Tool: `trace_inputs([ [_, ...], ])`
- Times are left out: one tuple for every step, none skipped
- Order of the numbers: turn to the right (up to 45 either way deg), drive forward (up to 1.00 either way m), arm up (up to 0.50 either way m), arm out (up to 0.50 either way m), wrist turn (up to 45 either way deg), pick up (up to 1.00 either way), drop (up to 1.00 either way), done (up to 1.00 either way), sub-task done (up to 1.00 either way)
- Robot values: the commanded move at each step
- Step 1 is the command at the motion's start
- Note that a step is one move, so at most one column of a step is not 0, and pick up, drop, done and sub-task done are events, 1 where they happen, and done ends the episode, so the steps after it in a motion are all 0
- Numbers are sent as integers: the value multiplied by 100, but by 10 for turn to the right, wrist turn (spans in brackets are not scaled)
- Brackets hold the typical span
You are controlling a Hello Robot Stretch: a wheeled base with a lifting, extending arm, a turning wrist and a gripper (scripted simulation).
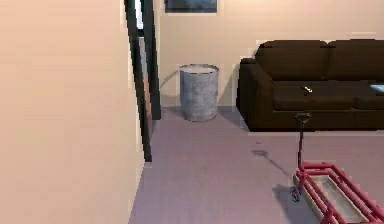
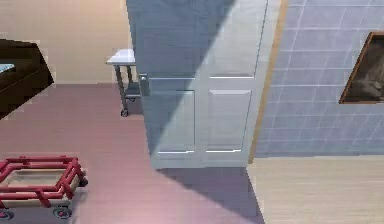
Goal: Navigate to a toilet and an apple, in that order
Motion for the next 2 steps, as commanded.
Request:
trace_inputs([
  [0,100,0,0,0,0,0,0,0],
  [-30,0,0,0,0,0,0,0,0],
])
